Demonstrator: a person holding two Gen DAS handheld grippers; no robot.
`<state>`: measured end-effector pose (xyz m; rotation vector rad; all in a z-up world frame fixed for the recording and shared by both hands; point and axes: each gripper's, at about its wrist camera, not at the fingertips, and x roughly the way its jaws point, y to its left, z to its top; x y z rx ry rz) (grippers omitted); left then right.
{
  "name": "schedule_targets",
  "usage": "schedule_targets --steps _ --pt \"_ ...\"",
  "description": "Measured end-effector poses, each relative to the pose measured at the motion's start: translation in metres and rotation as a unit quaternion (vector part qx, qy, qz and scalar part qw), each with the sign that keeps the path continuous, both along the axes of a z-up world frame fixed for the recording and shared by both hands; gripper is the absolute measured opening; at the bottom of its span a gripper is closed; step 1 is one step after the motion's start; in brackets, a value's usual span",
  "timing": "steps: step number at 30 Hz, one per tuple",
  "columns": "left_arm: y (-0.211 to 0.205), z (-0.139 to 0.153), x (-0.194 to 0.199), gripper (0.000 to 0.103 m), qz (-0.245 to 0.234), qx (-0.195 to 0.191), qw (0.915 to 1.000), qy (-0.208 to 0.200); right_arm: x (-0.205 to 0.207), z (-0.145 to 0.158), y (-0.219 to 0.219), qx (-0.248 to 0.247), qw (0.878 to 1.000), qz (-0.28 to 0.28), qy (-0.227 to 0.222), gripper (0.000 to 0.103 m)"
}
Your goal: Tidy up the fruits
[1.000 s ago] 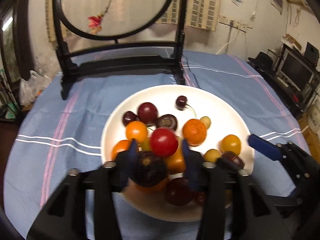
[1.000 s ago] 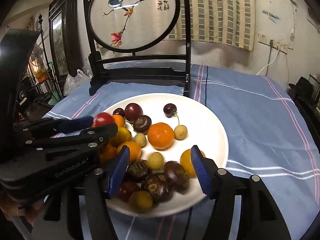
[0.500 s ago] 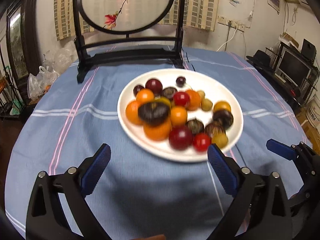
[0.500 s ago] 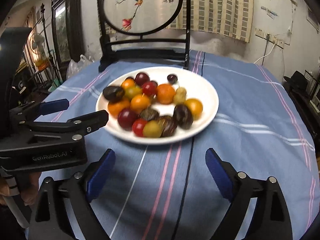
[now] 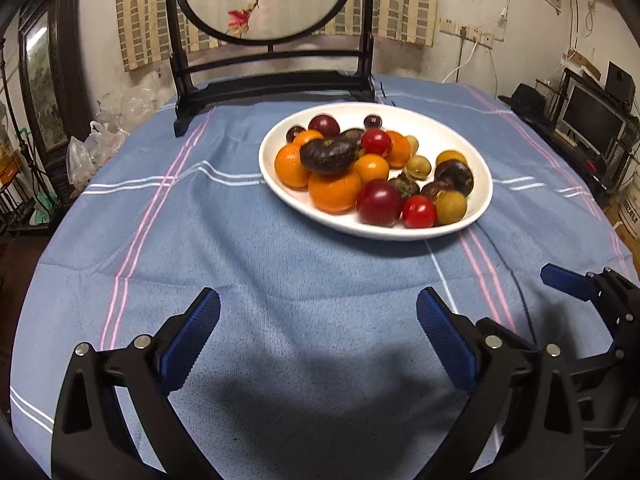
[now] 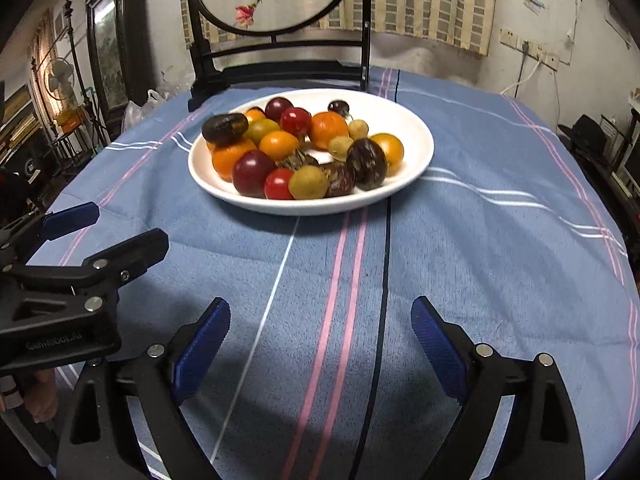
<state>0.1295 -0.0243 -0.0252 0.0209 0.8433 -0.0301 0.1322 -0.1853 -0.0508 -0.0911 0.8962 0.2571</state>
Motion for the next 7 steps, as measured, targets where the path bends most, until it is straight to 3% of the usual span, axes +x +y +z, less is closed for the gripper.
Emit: schedule_targets --steps 7 --pt "0.002 -0.020 0.010 0.098 0.008 0.015 0.9995 0.026 0.006 -0.015 0.001 -0.007 1.000 -0.002 0.027 0.093"
